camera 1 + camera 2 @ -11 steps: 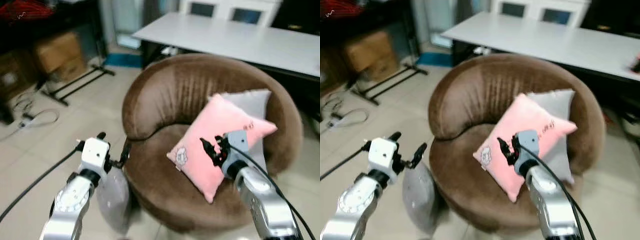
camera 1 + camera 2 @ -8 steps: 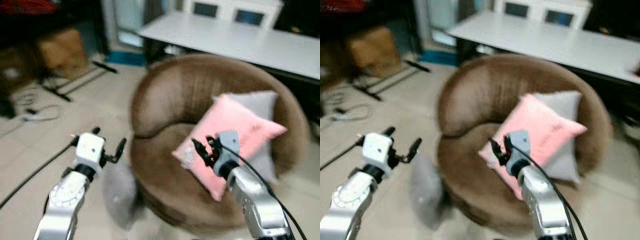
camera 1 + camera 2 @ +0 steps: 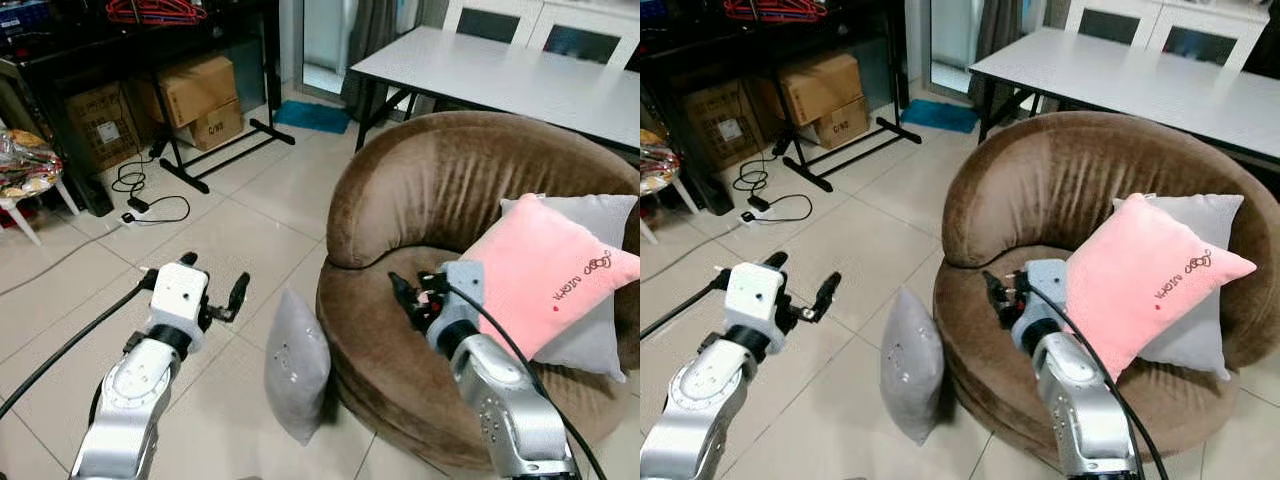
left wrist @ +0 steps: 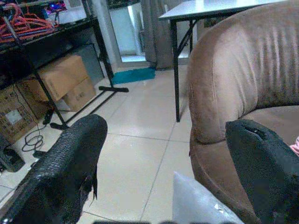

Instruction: Move the pillow to the sofa from floor

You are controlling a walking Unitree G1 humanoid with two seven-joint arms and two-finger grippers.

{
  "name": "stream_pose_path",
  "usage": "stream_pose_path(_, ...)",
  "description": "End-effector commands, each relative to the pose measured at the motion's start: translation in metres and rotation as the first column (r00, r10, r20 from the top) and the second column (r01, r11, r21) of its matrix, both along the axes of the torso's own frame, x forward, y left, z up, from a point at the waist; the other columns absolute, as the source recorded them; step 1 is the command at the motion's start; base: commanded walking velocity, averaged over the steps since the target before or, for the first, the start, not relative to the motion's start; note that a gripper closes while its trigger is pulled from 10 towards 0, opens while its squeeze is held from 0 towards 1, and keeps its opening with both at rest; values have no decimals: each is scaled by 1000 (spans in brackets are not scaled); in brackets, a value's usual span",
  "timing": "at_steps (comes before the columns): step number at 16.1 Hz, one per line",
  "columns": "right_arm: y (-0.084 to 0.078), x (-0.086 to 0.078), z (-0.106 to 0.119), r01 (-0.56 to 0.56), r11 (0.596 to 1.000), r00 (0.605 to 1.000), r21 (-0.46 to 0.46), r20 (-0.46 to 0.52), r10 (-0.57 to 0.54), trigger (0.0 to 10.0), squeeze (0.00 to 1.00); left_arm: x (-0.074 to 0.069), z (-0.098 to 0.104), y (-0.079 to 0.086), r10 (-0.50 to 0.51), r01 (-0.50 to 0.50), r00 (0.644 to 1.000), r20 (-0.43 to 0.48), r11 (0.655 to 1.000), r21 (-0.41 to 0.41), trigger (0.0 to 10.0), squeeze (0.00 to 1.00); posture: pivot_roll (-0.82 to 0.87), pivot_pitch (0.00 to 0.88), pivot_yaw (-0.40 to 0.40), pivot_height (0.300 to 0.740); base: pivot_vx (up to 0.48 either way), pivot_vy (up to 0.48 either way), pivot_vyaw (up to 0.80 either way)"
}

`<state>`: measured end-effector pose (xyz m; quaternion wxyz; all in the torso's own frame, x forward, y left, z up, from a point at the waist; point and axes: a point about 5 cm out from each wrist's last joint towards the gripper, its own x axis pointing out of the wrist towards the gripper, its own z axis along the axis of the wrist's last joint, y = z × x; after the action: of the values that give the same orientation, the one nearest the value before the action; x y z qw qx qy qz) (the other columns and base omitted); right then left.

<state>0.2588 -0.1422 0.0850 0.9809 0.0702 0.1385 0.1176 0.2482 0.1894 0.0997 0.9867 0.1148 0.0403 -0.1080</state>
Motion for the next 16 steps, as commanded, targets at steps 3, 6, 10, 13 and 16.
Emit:
stream_pose_path(3,-6,3,2,40,999,999,1,0,-40,10000,0,4,4,-4,-12,12,1000,25,1000,4,10000,0,-101,0,15,740,0,84,0)
stream_pose_path(6,-7,2,2,22,1000,1000,-15,-1,-22,10000,0,6,3,-6,-7,7,1000,23,1000,-1,10000,0,-95,0,10,740,0,0,0)
stream_pose_path(10,-4,4,2,15,1000,1000,-12,-6,-15,10000,0,5,4,-5,0,0,1000,26,1000,3,10000,0,-87,0,2,740,0,337,0)
stream_pose_path(13,-5,6,3,19,1000,1000,-13,-4,-19,10000,0,6,4,-6,10,-9,999,33,1000,-5,10000,0,-93,0,2,740,0,453,0)
stream_pose_path(16,-6,7,4,11,1000,1000,-25,0,-11,10000,0,8,5,-7,10,-10,999,36,1000,-6,10000,0,-97,0,4,740,0,0,0)
